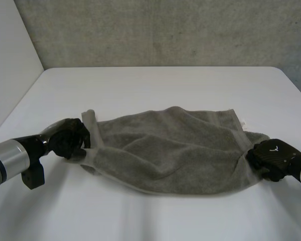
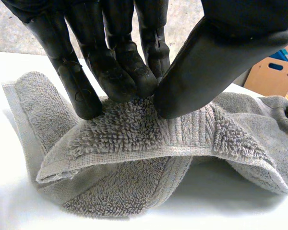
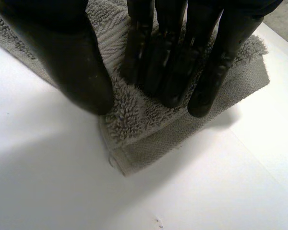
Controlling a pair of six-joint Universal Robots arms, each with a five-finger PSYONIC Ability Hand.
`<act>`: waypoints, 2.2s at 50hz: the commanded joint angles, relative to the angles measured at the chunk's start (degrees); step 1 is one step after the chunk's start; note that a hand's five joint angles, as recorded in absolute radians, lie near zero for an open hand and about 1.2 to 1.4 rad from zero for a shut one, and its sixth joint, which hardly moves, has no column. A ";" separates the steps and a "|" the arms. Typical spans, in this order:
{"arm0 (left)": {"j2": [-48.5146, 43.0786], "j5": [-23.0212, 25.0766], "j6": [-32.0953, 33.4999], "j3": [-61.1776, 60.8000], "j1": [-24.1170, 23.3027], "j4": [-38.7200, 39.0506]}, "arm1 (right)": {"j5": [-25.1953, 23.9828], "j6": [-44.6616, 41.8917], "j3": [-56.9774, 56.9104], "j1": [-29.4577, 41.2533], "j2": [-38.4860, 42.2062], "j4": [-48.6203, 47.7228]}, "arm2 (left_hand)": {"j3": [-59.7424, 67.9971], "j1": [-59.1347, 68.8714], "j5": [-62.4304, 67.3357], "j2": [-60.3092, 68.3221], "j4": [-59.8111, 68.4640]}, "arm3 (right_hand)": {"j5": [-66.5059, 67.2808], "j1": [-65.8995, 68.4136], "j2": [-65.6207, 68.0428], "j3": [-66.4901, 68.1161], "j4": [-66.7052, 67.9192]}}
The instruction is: Fold the towel.
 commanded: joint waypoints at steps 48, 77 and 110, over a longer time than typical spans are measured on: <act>14.57 0.88 6.25 -2.55 4.92 -9.31 | 2.53 -5.88 -15.18 -0.49 -19.44 46.86 | 0.52 3.78 1.20 0.52 0.26 | 20.76 19.98 20.50 20.33 20.65; -12.06 -19.16 -4.19 73.30 -2.81 -14.50 | 16.96 36.12 -76.87 17.45 -0.10 16.63 | 0.52 3.78 1.20 0.52 0.26 | 20.76 19.98 20.50 20.33 20.65; 5.78 -0.09 2.57 9.22 10.55 -2.99 | 1.31 17.93 -31.08 14.99 -6.95 31.57 | 0.52 3.78 1.20 0.52 0.26 | 20.76 19.98 20.50 20.33 20.65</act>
